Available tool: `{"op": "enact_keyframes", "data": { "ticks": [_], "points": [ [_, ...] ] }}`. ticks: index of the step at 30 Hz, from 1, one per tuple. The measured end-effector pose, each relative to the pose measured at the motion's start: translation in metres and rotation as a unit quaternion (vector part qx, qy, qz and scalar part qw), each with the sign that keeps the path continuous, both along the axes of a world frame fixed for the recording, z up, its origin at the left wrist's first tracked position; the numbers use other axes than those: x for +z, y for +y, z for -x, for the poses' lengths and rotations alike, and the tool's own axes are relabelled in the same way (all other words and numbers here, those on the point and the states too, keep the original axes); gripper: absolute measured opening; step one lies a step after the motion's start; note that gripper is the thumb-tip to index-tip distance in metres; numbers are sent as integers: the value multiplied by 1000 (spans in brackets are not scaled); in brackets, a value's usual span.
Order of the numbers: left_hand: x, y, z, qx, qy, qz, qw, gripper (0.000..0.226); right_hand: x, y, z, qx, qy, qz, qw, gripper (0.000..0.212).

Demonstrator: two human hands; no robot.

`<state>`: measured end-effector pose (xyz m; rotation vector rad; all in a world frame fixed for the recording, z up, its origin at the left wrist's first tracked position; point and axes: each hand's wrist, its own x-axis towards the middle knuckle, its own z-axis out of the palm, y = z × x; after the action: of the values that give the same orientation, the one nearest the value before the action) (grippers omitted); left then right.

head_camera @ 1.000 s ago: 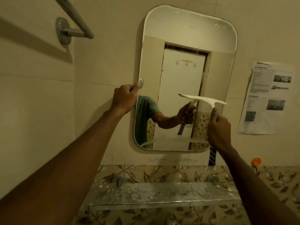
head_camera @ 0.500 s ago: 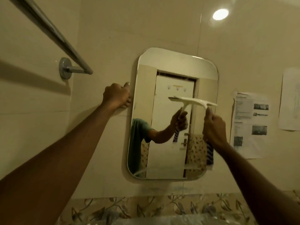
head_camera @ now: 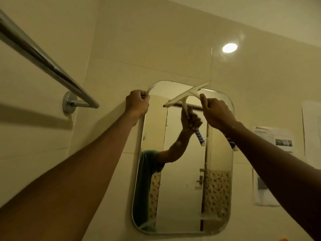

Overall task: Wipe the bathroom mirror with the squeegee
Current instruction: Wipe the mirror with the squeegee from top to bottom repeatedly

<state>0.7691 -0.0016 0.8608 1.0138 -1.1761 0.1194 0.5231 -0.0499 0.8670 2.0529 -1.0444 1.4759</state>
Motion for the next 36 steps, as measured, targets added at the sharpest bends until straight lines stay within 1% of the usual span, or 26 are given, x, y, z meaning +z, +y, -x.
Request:
{"op": "enact_keyframes", "data": {
  "ticks": [3,6,8,10,12,14,17,19,22,24,26,28,31,33,35,36],
  "points": [
    [0,-5,-2,7,0,13,1000,23,-21,-10,28,22,-24,-5,999,52],
    [0,-8,-4,12,-6,15,1000,24,-68,-20,56,36,-73,-12,997,56],
    [0,-8,-5,19,-11,17,1000,25,-102,-20,69,30,-96,-36,994,61],
    [0,-7,-5,22,-16,17,999,24,-118,-15,76,26,-91,-76,993,65],
    [0,-6,-5,26,-23,15,999,24,-103,-5,76,20,-69,-92,993,65],
    [1,-5,-6,30,-29,11,999,23,-68,7,69,17,-56,-73,996,61],
    [1,-3,-8,30,-35,6,999,22,-18,16,58,22,-85,-63,994,57],
    [0,-3,-9,32,-38,3,999,22,-14,12,53,22,-115,-76,990,57],
    [-1,-3,-8,41,-41,3,998,22,-59,5,51,18,-154,-116,981,59],
    [-2,-3,-7,46,-41,0,998,23,-102,5,57,0,-152,-150,977,63],
    [-2,-1,-5,45,-41,-8,998,23,-123,11,65,-15,-141,-191,971,64],
    [-1,1,-5,42,-44,-14,998,24,-110,19,70,-14,-131,-211,969,61],
    [-1,2,-6,36,-44,-15,998,23,-47,26,63,-26,-126,-151,980,57],
    [-1,2,-7,31,-45,-14,998,23,-7,29,55,-27,-134,-134,981,54],
    [-1,0,-8,34,-47,-14,998,23,7,27,51,-24,-148,-153,977,52],
    [-1,-1,-8,39,-49,-14,998,23,3,27,50,-27,-150,-170,974,52]
  ]
}}
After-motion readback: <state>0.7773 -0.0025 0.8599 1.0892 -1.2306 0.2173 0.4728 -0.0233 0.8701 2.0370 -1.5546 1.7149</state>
